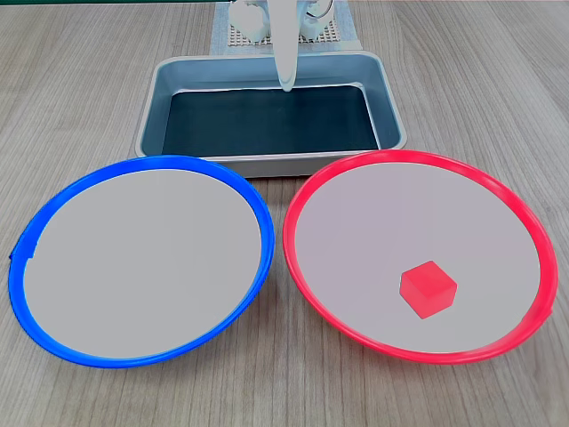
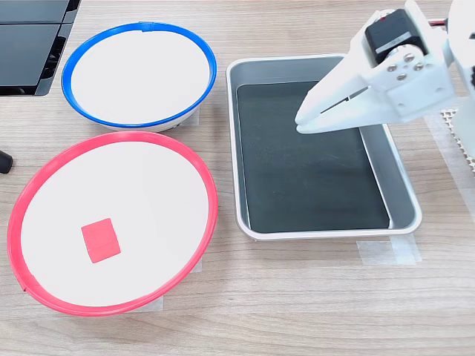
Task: Move a red block from tray to red dish
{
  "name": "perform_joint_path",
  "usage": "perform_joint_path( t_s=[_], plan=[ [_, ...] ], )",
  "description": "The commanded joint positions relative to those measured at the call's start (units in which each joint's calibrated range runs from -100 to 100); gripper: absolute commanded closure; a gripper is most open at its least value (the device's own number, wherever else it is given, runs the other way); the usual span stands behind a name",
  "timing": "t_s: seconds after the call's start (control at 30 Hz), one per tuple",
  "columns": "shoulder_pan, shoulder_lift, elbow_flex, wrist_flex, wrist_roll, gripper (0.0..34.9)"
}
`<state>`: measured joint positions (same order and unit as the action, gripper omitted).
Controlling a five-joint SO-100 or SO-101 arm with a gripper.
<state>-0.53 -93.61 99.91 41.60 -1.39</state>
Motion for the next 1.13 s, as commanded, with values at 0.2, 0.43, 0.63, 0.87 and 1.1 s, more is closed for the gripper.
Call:
perform_joint_path(
  t_s=[0.2, 0.43, 0.63, 0.87, 1.1],
  plan=[
    [0.58, -5.46, 0.09, 5.82, 0.0, 34.6],
    [0.58, -5.46, 0.09, 5.82, 0.0, 34.6],
    [0.58, -5.46, 0.09, 5.82, 0.0, 34.6],
    [0.58, -5.46, 0.09, 5.82, 0.0, 34.6],
    [0.58, -5.46, 0.09, 5.82, 0.0, 34.6]
  ],
)
